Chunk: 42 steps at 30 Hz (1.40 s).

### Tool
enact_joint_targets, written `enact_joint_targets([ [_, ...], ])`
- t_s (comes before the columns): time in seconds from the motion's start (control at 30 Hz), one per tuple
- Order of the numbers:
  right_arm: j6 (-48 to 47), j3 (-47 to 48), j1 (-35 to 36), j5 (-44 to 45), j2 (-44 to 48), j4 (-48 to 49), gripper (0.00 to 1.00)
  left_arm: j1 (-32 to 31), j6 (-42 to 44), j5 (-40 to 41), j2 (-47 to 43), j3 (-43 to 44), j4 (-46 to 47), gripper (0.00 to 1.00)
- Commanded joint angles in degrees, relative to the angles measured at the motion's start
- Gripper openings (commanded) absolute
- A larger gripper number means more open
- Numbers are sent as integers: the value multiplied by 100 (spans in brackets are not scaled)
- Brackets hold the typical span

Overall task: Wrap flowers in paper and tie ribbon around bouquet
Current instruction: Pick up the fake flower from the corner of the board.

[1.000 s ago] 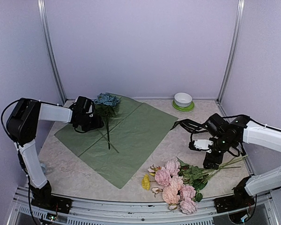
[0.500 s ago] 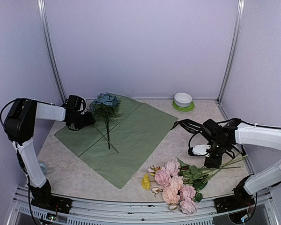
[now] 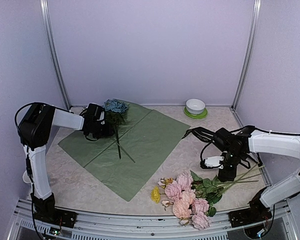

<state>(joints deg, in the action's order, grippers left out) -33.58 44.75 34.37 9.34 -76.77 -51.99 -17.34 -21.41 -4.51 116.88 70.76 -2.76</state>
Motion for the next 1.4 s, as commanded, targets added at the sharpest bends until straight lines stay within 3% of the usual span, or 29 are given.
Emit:
enact_joint_targets([
  [0.0, -14, 227, -20, -65, 353, -621, 66, -120, 339, 150, 154, 237, 92, 51],
  [0.27, -1, -43, -18, -401, 591, -705, 64, -248, 515, 495, 69, 530, -295, 52],
  [0.43, -156, -140, -18, -292, 327, -154, 50, -217, 440, 729, -427, 130, -385, 55],
  [0.8, -157, 35, -14, -521, -663, 53, 50, -286, 357, 472, -1653, -460, -546, 61],
  [0.87, -180, 99, -10, -499, -660, 58, 41, -300, 361, 472, -1818, -541, -537, 61],
  [0.97, -171, 245, -9, -260, -493, 9, 18, -326, 358, 480, -2026, -629, -568, 62],
  [1.13, -133, 392, -9, 149, -86, -340, 1, -421, 383, 535, -2333, -664, -709, 62],
  [1.37, -259, 795, -9, 683, 971, -634, 0, -673, 557, 671, -2824, -689, -793, 63],
])
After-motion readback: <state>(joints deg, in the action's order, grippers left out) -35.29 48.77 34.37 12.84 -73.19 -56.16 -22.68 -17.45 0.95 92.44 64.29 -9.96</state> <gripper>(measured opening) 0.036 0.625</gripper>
